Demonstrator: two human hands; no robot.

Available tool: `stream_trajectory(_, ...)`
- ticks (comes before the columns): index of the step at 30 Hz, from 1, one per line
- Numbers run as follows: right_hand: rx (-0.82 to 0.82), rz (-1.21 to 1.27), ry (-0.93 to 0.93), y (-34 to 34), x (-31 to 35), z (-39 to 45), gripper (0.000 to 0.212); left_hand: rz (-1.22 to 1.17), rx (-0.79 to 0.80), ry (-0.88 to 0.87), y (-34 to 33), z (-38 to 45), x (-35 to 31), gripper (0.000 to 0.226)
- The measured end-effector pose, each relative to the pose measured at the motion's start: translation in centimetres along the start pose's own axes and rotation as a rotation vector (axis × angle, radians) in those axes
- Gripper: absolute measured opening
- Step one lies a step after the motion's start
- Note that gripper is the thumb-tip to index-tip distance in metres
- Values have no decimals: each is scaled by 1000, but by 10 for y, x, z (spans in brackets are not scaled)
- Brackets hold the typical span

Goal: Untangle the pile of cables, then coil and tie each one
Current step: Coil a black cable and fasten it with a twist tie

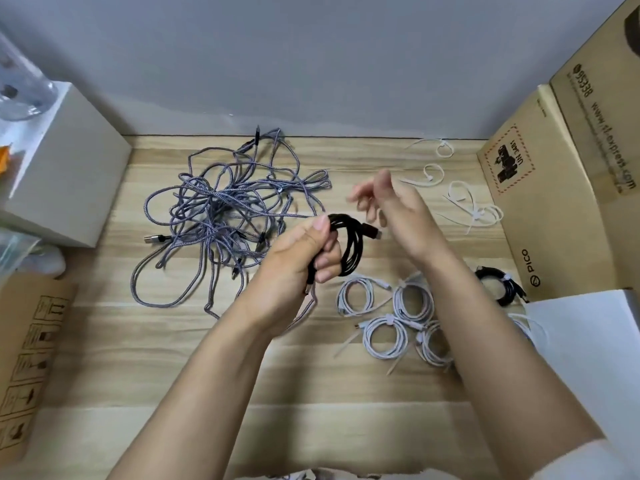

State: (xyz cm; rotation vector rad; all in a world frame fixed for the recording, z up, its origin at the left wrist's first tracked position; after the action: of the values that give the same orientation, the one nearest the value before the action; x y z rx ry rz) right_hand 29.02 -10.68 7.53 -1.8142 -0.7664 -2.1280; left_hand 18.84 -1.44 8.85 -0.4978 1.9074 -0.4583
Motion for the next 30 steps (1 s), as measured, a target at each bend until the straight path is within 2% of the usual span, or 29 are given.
stream_trajectory(2,-98,-196,-77,29,-36,28,27,-9,-67,13,7,5,2,32)
stream_trajectory(3,-137,-335,-135,44,-57,41,18,2,-89,19,9,7,2,32)
stream_trajectory(7,-85,-698,-438,82,-133,62,51,-15,-129,31,18,16,7,33)
stream_trajectory(10,48,-875,-531,90,-159,59,57,-21,-162,57,24,20,10,34)
stream_trajectory(12,55,-934,-492,88,-169,52,52,-33,-153,64,26,22,10,31)
stream_trajectory(15,-55,-961,-297,82,-166,40,24,-35,-153,77,27,20,13,32)
stream_trajectory(17,-38,-939,-224,74,-164,30,9,-19,-168,105,25,17,15,34)
stream_trajectory(19,-15,-870,-125,60,-151,23,6,-12,-179,131,22,12,16,30)
stream_trajectory(21,-90,-694,6,44,-118,17,7,2,-210,124,25,5,16,34)
stream_trajectory(24,-179,-154,86,14,-52,-3,16,6,-296,53,37,-4,14,30)
stream_trajectory(26,-152,209,130,-8,-10,-24,10,-16,-359,14,44,-11,13,24)
stream_trajectory(30,-18,471,170,-40,44,-65,10,-77,-384,12,43,-32,13,23)
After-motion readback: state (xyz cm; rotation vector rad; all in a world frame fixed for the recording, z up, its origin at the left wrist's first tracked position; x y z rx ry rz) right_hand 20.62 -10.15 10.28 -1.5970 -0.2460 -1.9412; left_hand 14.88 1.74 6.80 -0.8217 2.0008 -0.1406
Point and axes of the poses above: each hand's wrist, its own z-axis towards the middle knuckle, its own y-axis out of the back of the hand, x = y × z, the point moved 6 cm from there along z, towards the middle knuckle, and after that the axes turned 10 degrees about y, right-handed, at the moved point
